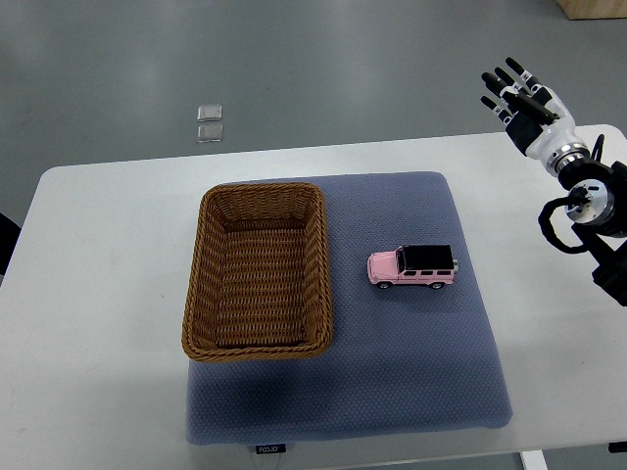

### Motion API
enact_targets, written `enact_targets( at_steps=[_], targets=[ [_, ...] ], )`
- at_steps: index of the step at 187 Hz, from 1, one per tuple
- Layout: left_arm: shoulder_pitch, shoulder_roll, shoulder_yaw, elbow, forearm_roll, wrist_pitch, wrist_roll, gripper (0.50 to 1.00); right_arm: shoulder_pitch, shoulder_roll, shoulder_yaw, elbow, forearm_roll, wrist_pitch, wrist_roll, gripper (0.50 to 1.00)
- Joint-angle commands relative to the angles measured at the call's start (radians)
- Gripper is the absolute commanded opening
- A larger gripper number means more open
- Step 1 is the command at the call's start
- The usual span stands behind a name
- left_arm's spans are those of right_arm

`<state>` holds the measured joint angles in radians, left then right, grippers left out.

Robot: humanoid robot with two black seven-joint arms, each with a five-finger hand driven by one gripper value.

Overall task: Place pink car in brown basket
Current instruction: 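Move the right hand over the pink toy car, fingers down, then lower the right hand and grasp the pink car by its roof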

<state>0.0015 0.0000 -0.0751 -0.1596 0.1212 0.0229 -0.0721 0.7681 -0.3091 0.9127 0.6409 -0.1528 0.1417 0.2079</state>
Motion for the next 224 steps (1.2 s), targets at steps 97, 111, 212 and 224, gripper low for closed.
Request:
enact_targets(
  at_steps=[97,111,212,224],
  targets=[
    [0.0,0.0,0.0,0.0,0.0,0.0,0.0,1.0,0.349,-0.346,-0.745,0.408,-0.497,0.047,-0.036,0.911],
    [0.0,0.0,0.0,0.0,0.0,0.0,0.0,1.0,0.422,-0.386,-0.842,0.477,-0.557,0.073,-0.044,0.911],
    [0.0,0.0,0.001,0.0,0.0,0.0,0.0,1.0,0.565,-0.375,-1.189,0.608,-0.771,0.062,-0.186,0.909],
    [0.0,0.0,0.0,0.0,0.0,0.0,0.0,1.0,0.565,-0.366,-1.19,0.608,-0.769,0.064,-0.188,0.909]
  ],
)
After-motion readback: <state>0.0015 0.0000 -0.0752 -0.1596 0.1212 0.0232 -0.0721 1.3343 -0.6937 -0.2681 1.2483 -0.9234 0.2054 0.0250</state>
